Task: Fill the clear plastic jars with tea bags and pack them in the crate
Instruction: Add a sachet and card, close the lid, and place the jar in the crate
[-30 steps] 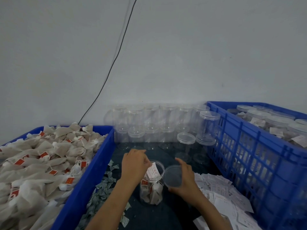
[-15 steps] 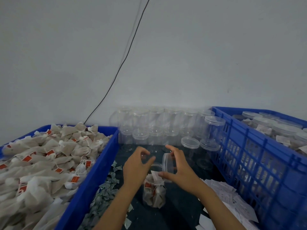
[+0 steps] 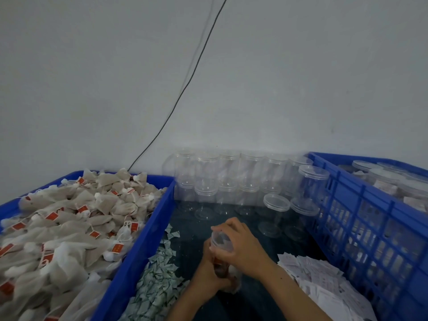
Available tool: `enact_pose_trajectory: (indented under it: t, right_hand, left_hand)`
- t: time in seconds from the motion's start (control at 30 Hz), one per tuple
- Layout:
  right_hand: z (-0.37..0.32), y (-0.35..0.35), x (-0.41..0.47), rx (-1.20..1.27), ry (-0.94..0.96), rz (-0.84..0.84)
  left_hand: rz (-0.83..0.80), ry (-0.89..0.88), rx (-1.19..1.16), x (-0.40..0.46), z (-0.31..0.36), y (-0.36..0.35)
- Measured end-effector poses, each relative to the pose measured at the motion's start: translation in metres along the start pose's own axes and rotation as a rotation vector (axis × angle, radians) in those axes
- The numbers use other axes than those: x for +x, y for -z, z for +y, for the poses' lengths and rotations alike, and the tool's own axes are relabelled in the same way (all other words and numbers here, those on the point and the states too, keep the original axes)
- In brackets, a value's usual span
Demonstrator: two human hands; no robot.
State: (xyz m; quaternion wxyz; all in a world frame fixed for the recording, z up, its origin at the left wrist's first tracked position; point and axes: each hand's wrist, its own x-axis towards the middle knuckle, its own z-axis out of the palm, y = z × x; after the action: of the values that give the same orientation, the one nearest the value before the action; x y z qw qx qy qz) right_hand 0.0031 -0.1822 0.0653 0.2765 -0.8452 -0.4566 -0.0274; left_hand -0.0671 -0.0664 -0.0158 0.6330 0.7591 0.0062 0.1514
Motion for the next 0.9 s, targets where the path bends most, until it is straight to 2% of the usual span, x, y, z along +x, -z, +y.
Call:
enact_pose_trajectory:
  t: [0.2,0.33,0.4,0.5,0.6,0.67,0.7,0.8,0.9]
  right_hand:
    - [0.000,-0.002,0.002,-0.108,-0.044,0.004]
    - [-0.001,-0.006,0.002,-0.051,-0.075,0.080]
    - [0.001,-0.006,-0.001,0.044,-0.123,0.167]
    - [0.008,0.002,-0.006,0.360,-0.201,0.365]
    - [0.007,0.017,-0.005,0.611,-0.214,0.480]
    - [0.001,0.025,-0.004,0.696,-0.192,0.468]
    - [-0.002,0.027,-0.004,0.697,-0.171,0.440]
    - [-0.008,0.026,-0.008,0.614,-0.073,0.359]
    - [-0.014,0.026,-0.010,0.492,0.070,0.276]
  left_hand:
    - [0.168,0.008,0.035,0.007,-0.019,-0.010]
    - [0.186,-0.011,-0.008,0.003,-0.020,-0.015]
    - [0.183,-0.038,-0.036,0.002,-0.020,-0.016]
    - [0.229,-0.076,-0.150,0.004,-0.015,-0.013]
    - [0.227,-0.084,-0.464,0.002,-0.002,-0.011]
    - [0.125,-0.050,-0.682,-0.003,0.007,-0.014]
    - [0.098,-0.040,-0.719,-0.004,0.011,-0.015]
    - [0.104,0.079,-0.722,-0.007,0.018,-0.013]
    - [0.019,0.243,-0.964,-0.017,0.011,-0.011]
